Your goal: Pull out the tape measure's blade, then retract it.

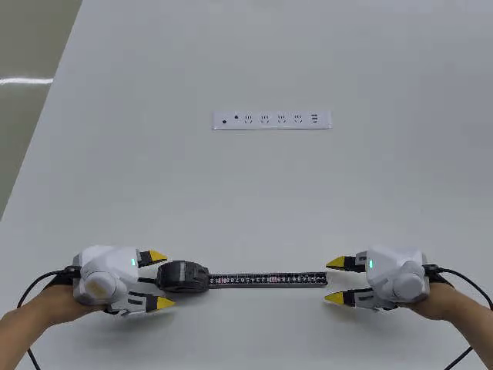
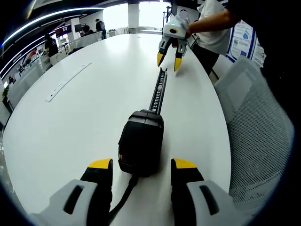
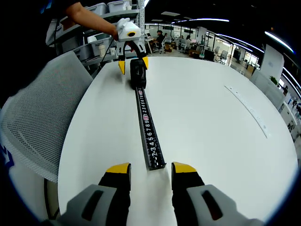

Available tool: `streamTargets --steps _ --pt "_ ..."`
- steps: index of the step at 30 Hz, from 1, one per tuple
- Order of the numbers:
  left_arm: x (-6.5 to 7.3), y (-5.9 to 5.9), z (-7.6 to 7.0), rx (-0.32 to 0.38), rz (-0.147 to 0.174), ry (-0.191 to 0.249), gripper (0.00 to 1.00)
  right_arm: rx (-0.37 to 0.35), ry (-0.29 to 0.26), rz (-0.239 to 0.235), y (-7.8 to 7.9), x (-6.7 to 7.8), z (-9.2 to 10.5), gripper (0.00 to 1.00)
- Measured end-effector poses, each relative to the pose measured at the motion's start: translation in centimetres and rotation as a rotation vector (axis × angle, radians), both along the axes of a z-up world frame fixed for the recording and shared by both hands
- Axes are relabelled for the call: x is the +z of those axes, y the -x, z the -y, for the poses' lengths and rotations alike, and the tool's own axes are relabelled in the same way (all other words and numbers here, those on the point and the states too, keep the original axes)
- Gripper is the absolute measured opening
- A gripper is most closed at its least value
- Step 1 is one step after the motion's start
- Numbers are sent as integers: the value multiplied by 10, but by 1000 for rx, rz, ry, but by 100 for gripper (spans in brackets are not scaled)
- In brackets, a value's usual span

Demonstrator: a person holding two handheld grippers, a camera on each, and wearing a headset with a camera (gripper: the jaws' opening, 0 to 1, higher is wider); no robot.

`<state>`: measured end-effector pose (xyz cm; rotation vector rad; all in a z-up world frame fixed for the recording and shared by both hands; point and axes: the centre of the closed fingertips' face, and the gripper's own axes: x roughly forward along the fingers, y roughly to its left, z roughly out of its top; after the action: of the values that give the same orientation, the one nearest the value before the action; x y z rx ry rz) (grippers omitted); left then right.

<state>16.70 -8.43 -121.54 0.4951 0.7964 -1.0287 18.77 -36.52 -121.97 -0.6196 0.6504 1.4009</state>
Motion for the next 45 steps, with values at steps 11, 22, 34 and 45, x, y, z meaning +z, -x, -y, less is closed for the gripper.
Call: streamTargets --steps 11,22,34,45 --pt "14 11 -5 125 36 25 56 -133 23 -3 5 16 9 46" --pt "30 28 -14 278 21 37 67 -244 -3 -4 14 32 7 53" --pt "60 44 -13 421 64 92 74 -411 5 -21 31 46 12 69" --pt "76 59 -13 552 54 138 80 -534 -36 -27 48 64 13 77"
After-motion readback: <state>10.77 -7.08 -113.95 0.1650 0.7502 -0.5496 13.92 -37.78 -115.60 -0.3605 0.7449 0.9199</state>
